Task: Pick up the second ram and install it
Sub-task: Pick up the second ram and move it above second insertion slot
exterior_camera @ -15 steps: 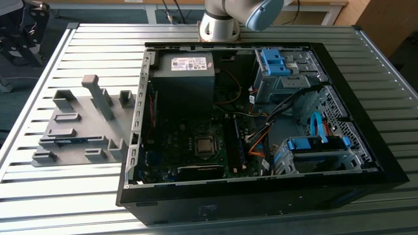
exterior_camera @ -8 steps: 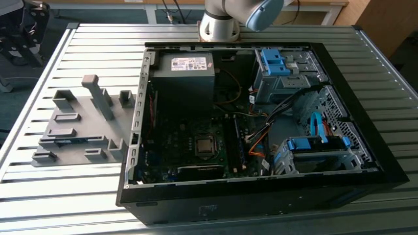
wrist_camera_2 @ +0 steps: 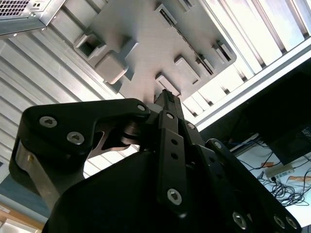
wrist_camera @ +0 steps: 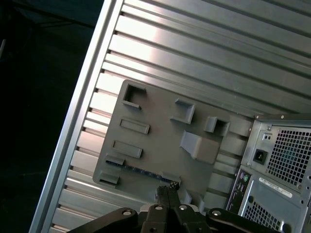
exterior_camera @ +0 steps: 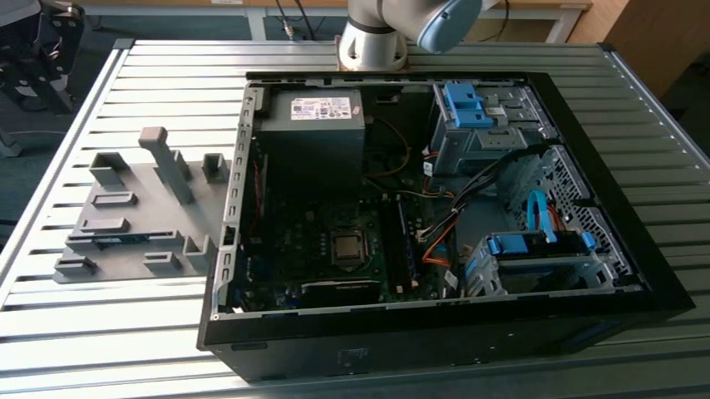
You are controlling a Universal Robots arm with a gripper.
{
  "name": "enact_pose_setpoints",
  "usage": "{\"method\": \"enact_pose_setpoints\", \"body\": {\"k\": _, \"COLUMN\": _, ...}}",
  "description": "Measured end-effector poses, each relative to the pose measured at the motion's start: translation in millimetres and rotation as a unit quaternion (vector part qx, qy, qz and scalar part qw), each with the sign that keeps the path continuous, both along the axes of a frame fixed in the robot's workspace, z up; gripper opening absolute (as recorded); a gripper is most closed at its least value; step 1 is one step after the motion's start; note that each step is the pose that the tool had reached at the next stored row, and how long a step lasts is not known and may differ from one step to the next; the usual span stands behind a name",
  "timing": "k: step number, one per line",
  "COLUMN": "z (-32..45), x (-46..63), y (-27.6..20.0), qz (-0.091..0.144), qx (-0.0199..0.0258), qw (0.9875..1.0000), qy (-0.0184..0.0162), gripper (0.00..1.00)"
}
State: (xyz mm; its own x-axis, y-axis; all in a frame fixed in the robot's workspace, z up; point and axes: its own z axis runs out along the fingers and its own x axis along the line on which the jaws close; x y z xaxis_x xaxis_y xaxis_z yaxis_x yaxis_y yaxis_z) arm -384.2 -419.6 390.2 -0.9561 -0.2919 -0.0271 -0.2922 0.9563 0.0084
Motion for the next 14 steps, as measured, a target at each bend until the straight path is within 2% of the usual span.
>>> {"method": "enact_pose_setpoints", "body": {"k": 14, "z": 0.0, "x": 0.0, "y": 0.0, "qz": 0.004, "qx": 0.0000, "qw": 1.0000, "qy": 0.0000, "gripper": 0.11}}
